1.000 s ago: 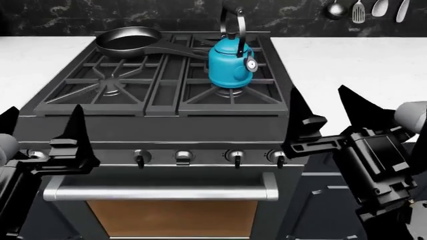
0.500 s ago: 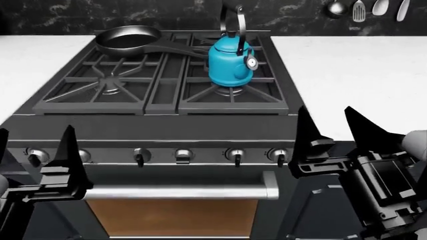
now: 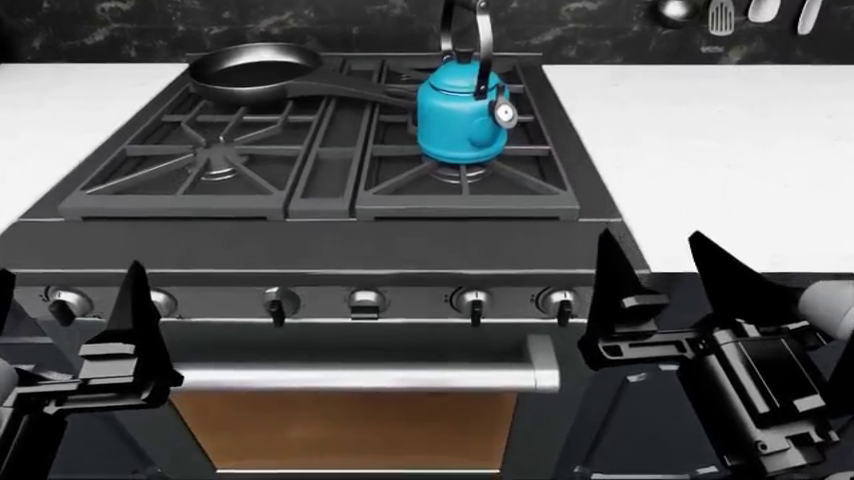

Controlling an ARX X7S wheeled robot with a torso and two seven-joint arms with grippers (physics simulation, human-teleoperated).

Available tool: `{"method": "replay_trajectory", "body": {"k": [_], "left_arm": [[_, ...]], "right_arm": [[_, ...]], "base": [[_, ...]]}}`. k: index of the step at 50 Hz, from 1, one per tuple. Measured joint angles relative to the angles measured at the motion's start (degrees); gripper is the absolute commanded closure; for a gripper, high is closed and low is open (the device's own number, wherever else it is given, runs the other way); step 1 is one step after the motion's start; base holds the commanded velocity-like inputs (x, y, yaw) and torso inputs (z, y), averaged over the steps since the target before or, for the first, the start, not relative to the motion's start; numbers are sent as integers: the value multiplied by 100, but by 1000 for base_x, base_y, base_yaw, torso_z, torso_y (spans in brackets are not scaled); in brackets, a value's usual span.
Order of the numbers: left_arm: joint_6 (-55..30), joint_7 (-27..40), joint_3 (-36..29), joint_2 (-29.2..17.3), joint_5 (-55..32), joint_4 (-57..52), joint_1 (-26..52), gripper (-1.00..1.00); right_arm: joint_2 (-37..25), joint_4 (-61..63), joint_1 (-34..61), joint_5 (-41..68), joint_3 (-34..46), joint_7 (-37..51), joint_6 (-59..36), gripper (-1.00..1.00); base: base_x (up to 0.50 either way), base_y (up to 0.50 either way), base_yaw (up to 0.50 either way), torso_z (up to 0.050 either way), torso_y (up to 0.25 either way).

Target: Pick the kettle from the counter and place it on a stove burner. Then turn the burner on.

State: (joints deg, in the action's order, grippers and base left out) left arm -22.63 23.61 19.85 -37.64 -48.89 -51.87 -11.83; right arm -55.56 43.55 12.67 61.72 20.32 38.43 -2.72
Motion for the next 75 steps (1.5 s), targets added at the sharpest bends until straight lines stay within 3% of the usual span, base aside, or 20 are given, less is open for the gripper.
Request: {"method": "replay_trajectory", "body": {"k": [75], "left_arm": [[291,-171,-72,167,190,345,-267,-100]], "right_arm": [[110,-256,-904,-378,-24,-157,474,-100]], "base": [[0,0,0,-24,0]]}}
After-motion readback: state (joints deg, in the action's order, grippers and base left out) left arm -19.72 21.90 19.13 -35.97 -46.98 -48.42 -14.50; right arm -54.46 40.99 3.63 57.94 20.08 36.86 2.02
